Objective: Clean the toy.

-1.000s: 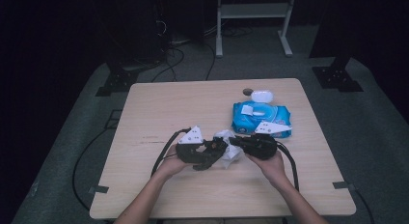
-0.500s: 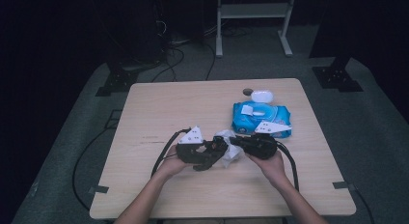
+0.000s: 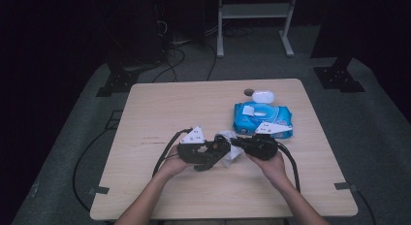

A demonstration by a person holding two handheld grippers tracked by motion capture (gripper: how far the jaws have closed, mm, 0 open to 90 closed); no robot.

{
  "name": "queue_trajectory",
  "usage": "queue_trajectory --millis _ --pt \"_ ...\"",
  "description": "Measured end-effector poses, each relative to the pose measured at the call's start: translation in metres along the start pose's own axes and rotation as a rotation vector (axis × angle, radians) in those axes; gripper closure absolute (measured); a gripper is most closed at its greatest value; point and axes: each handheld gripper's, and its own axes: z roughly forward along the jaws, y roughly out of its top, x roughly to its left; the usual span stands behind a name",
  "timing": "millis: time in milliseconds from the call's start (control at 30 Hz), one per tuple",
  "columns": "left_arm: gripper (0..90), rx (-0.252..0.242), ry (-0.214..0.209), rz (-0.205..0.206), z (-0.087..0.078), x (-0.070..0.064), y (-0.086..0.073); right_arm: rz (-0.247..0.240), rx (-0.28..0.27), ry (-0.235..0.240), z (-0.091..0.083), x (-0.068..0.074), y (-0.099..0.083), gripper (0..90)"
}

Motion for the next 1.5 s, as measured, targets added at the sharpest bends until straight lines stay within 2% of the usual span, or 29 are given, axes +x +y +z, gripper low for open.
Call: queue_trajectory --millis 67,167,300,400,467,533,667,867,967,1067,1100,1200,1300,1433,1500 --pt "57.2 0.008 0.005 -0.008 0.0 0.002 0.0 0.016 0.033 -0.017 0.002 -0.006 -0.005 85.7" --pt "57.2 0.019 0.004 -0.015 0.004 0.006 0.002 0.029 0.005 -0.019 -0.003 -0.01 -0.002 85.7" --pt "57.2 0.045 0.005 0.002 0.013 0.005 0.007 0.004 -0.049 0.005 -0.007 -0.002 0.008 85.8" --pt "57.2 0.048 0.0 0.013 0.017 0.002 0.009 -0.026 -0.054 0.02 -0.005 0.006 0.013 85.8" --pt "57.2 0.052 0.0 0.012 0.017 0.003 0.01 -0.027 -0.055 0.021 -0.005 0.005 0.012 85.8" --pt "57.2 0.071 -0.001 0.007 0.017 0.006 0.01 -0.013 -0.046 0.017 -0.005 0.001 0.009 85.8" --pt "57.2 0.097 0.001 0.004 0.018 0.013 0.011 0.007 0.023 -0.02 -0.002 -0.009 -0.002 85.8" --pt "57.2 0.17 0.004 0.006 0.027 0.03 0.02 0.01 -0.014 -0.059 -0.01 -0.015 0.005 85.8" --pt "57.1 0.23 -0.004 0.008 0.039 0.037 0.024 0.016 -0.013 -0.066 -0.012 -0.017 0.004 85.7" --pt "57.1 0.305 -0.013 0.028 0.048 0.042 0.026 0.015 -0.011 -0.073 -0.014 -0.018 0.003 85.7" --pt "57.1 0.311 -0.015 0.026 0.052 0.043 0.026 0.016 -0.009 -0.074 -0.015 -0.018 0.003 85.7" --pt "57.1 0.357 -0.029 0.054 0.057 0.046 0.028 0.02 -0.007 -0.076 -0.016 -0.02 0.003 85.7" --pt "57.1 0.401 -0.024 0.069 0.06 0.051 0.029 0.026 -0.002 -0.078 -0.016 -0.022 0.002 85.7" --pt "57.1 0.411 -0.04 0.073 0.062 0.053 0.029 0.039 -0.002 -0.093 -0.018 -0.025 0.002 85.8" --pt "57.0 0.417 -0.036 0.103 0.062 0.05 0.028 0.054 -0.013 -0.107 -0.021 -0.028 0.003 85.9"
